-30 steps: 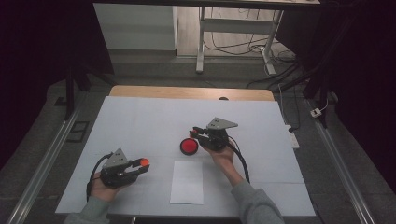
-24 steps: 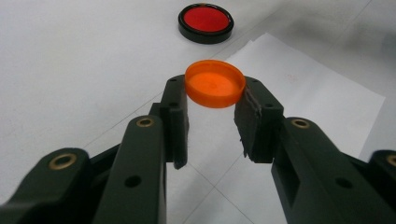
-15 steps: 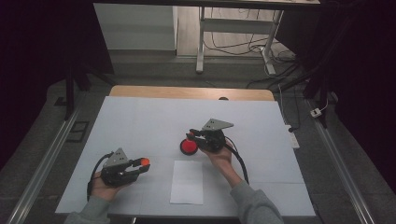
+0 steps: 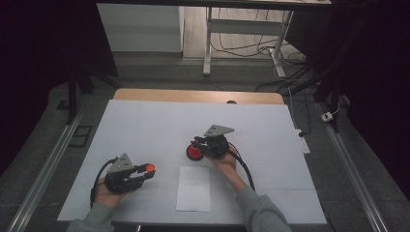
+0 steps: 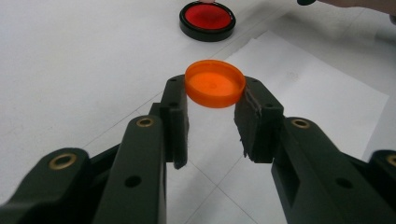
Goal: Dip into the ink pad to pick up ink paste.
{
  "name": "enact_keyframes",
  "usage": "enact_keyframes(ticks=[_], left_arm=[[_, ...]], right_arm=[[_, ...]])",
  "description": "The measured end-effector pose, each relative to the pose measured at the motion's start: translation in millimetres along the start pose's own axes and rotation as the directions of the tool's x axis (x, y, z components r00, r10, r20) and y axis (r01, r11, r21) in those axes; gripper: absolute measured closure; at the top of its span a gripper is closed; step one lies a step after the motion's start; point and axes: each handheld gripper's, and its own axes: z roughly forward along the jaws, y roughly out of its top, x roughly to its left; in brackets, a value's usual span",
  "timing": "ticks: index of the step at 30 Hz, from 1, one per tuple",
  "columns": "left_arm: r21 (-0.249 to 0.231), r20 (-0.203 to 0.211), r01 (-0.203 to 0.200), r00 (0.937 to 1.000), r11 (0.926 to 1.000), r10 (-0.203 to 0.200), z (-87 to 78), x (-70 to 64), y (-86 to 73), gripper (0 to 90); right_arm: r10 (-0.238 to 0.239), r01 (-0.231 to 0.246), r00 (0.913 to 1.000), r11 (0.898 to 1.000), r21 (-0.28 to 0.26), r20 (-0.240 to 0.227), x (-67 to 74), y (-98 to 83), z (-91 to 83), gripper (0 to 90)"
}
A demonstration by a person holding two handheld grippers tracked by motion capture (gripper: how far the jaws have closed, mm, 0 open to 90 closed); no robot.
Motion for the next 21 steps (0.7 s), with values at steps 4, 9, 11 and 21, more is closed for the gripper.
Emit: enact_keyframes(ticks=[4,9,11,21], left_arm=[[0.001,-0.001,-0.001,1.0000,1.0000,0.001,0.0,0.2,-0.1,65.4],[0.001,0.000,0.001,1.0000,1.0000,-0.001,-0.1,0.4,-0.2,65.4],[0.000,-0.001,0.001,1.0000,1.0000,-0.001,-0.1,0.1,-0.2,65.5],[-0.004,-0.001,0.002,1.0000,1.0000,-0.002,-1.4,-0.7,-0.2,65.4]], right_arm=[[-0.001,0.001,1.0000,1.000,0.003,0.006,-0.1,-1.1,2.4,72.5],[-0.011,0.011,0.9999,1.000,0.017,0.010,0.4,-3.3,6.2,72.6],[-0.022,0.021,0.9996,0.998,0.060,0.015,1.7,-7.9,11.2,72.5],[-0.003,0.002,0.9997,0.999,0.039,0.023,2.1,-12.4,11.9,72.7]])
